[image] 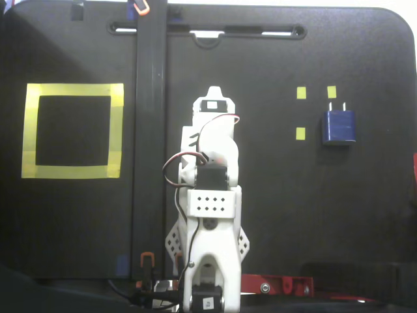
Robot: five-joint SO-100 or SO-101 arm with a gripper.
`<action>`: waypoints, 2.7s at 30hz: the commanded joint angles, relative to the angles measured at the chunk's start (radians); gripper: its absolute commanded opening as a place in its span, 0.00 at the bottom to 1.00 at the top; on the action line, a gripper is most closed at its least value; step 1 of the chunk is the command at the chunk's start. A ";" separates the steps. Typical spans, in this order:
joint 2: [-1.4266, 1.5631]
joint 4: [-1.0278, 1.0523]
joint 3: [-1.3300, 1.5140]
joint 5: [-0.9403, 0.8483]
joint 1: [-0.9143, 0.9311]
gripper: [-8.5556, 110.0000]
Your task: Grasp the block and place it in the designated area.
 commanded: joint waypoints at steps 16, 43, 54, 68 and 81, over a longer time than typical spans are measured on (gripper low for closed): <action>0.005 0.002 0.008 -0.008 -0.008 0.07; 0.005 0.002 0.008 -0.006 -0.006 0.07; 0.005 -0.081 0.008 -0.017 -0.012 0.07; 0.005 -0.480 0.008 -0.018 -0.011 0.07; 0.005 -0.657 0.008 -0.018 -0.011 0.07</action>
